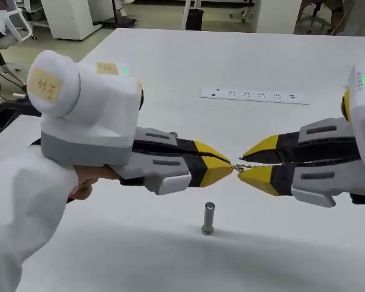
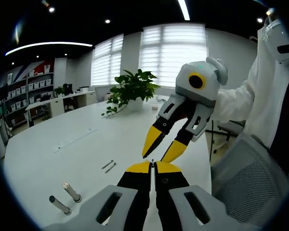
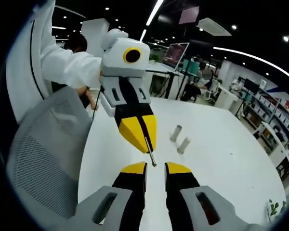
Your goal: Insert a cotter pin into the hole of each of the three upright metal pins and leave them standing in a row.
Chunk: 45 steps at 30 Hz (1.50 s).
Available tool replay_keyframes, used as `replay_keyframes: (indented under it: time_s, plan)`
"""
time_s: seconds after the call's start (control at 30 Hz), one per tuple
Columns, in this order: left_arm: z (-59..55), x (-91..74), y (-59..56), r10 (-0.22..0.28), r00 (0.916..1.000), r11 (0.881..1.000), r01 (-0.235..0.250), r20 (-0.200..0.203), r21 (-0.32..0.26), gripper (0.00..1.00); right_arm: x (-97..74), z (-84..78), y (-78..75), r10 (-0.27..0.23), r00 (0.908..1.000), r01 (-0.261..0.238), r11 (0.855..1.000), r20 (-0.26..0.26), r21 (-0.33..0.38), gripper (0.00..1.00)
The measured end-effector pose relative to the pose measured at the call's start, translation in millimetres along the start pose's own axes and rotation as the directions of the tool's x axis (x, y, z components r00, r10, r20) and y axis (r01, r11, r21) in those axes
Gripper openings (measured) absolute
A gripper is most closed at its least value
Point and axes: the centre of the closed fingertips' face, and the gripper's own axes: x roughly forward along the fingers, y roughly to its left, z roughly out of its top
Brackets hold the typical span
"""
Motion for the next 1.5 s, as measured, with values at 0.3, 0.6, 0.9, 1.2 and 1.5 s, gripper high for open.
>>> replay_keyframes:
  time_s: [0.3,0.6,0.9,1.2,1.5]
  plan:
    - [3.6,-0.9,-6.4,-0.039,0.9992,0.997,0.038,0.014,0.060,0.00,3.2,2.3,13.1,0.061,0.9971,-0.064,0.997,0.044,0.053,0.02]
    - [0.7,-2.5,-12.7,-0.088,0.9961,0.990,0.088,-0.005,0.114,0.00,-1.5,3.9,21.8,0.115,0.9918,-0.118,0.991,0.056,0.057,0.00]
    - [-8.7,-1.6,-18.2,-0.102,0.9945,0.986,0.104,-0.022,0.129,0.00,-4.8,3.5,30.7,0.163,0.9862,-0.165,0.984,0.025,0.067,0.00]
    - [-28.1,-0.5,-13.8,-0.074,0.9952,0.993,0.079,-0.065,0.085,0.06,-0.8,-1.2,36.6,0.172,0.9846,-0.170,0.985,-0.034,0.039,0.00]
    - [-61.6,1.2,2.9,0.003,0.9864,0.992,0.018,-0.165,0.126,0.15,7.3,-33.8,29.2,0.168,0.9712,-0.167,0.986,-0.169,0.021,0.00]
